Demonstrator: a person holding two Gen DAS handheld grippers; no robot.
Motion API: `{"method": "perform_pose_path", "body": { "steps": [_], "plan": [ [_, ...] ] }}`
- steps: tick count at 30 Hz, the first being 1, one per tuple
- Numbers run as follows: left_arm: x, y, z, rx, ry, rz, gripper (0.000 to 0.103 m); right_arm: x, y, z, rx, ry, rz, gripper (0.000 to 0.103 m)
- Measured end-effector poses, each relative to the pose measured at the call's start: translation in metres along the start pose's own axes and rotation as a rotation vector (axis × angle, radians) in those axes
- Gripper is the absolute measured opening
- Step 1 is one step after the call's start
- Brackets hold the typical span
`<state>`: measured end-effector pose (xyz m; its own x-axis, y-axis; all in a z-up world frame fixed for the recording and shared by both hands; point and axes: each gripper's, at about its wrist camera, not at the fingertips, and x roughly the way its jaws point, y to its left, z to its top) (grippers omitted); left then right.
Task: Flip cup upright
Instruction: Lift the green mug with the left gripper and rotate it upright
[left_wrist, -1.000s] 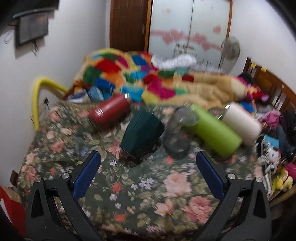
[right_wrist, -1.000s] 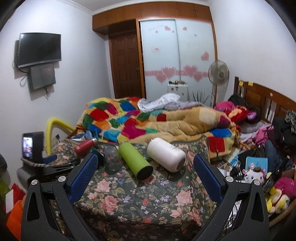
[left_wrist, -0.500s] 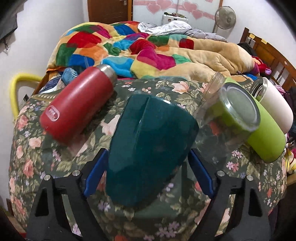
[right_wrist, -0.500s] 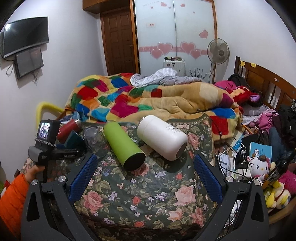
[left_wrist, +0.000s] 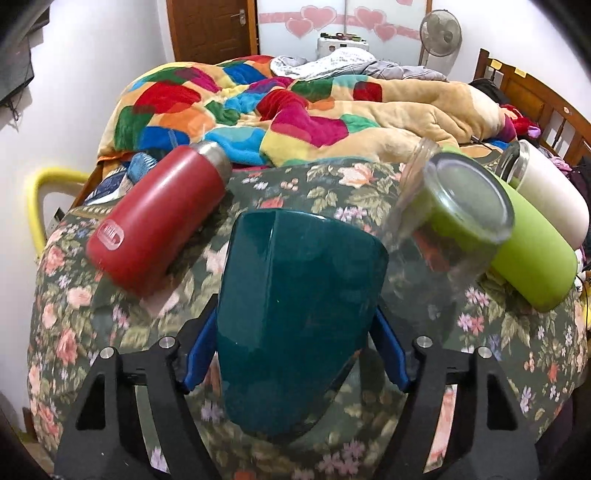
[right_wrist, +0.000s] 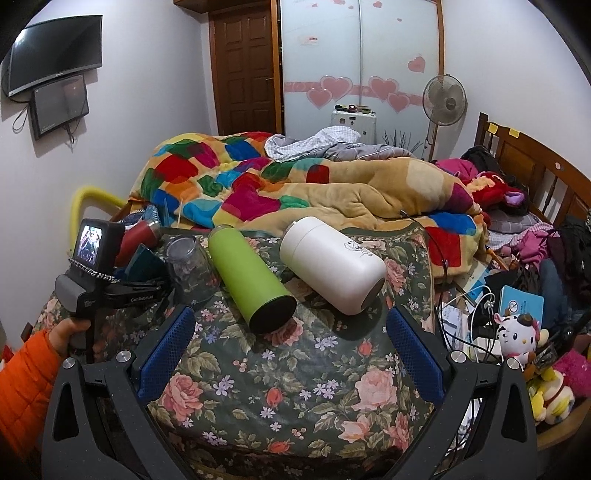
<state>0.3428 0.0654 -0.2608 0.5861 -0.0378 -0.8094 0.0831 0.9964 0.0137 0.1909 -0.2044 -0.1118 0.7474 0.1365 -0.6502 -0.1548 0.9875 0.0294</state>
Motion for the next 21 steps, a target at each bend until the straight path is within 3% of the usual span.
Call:
{"method": "perform_pose_path", "body": {
  "steps": [7,17,21],
  "plan": [
    [-0.039,0.002,-0.018,-0.039,-0.022,0.008,0.073,-0.011,0.004,-0.004,-0.002,-0.013,0.005,0.103],
    [-0.119,-0.033,-0.027,0.031,-0.140,-0.021,0.069,-0.031,0.007,-0.012,-0.001,-0.041,0.019,0.103],
    [-0.139,-0.052,-0.030,0.056,-0.160,-0.064,0.069,-0.040,0.005,-0.014,-0.005,-0.056,0.016,0.103]
  ]
}}
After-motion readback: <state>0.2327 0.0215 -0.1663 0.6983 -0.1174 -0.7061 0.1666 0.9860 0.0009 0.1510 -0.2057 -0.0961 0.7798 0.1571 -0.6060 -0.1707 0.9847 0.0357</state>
